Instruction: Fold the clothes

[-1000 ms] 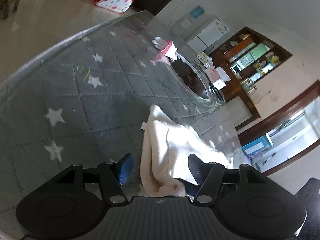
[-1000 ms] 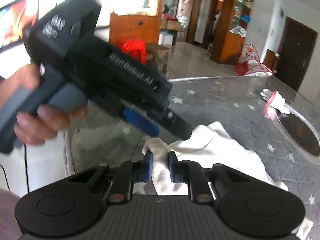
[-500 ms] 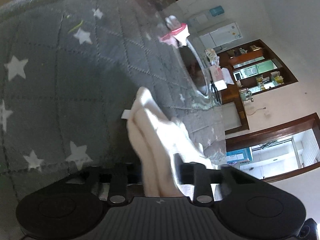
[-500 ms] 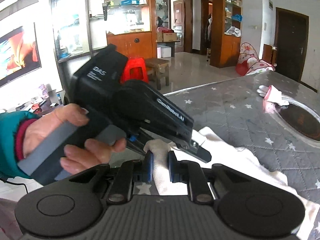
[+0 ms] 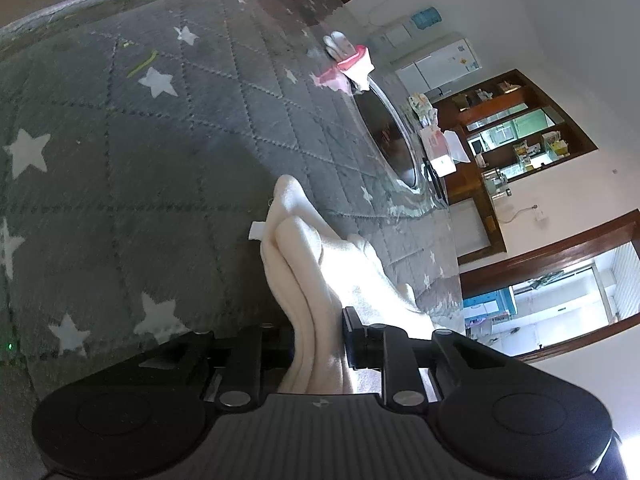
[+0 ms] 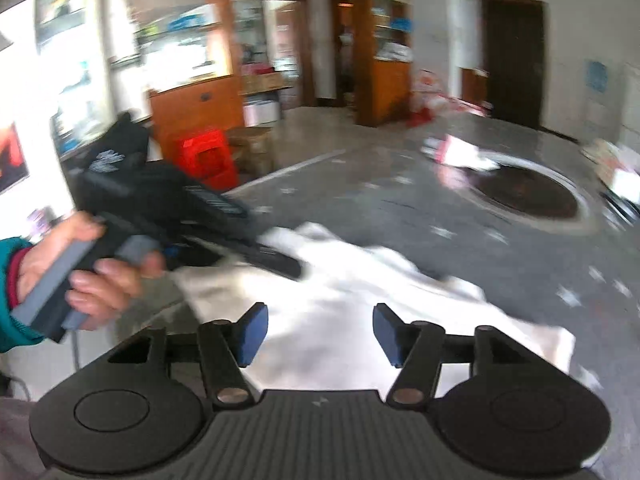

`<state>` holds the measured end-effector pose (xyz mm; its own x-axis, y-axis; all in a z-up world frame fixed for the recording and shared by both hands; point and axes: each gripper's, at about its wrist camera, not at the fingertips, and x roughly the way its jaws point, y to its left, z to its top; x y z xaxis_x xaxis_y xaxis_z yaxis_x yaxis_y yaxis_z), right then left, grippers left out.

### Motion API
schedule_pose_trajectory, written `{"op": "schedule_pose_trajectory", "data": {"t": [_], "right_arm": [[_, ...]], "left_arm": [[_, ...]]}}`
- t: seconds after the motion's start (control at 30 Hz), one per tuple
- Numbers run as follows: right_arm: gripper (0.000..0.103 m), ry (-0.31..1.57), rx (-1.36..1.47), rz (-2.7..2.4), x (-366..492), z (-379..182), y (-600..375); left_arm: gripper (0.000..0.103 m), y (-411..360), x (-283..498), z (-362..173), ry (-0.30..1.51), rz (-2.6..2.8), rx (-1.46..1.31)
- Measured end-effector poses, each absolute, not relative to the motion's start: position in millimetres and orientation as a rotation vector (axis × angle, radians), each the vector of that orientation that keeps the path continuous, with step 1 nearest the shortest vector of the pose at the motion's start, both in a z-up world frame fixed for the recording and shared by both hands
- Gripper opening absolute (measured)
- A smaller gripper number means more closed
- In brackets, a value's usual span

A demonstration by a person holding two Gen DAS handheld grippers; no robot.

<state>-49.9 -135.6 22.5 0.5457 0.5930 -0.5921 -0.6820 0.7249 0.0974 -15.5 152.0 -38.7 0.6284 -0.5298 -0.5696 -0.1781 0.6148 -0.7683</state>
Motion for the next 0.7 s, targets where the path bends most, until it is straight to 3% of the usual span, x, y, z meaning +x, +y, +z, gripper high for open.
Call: {"op": "schedule_pose_trajectory", "data": {"t": [0.37, 0.6, 0.7], "right_arm": [[0.059, 0.707, -0.004, 0.481, -11.6, 2.0, -216.8], [0.051, 0.746, 0.098, 0.405, 7.3, -18.0, -236.5], [0.037, 0.744, 0.121, 0.413, 7.1, -20.7, -236.9]], "left_arm": [[0.025, 148.8, -14.3, -35.2, 0.896, -0.249, -0.863], [0.025, 136.5, -17.4, -26.9, 0.875, -0.251, -0.733], [0.024, 129.7, -19.5, -22.9, 0.862, -0.248, -0.666]]}}
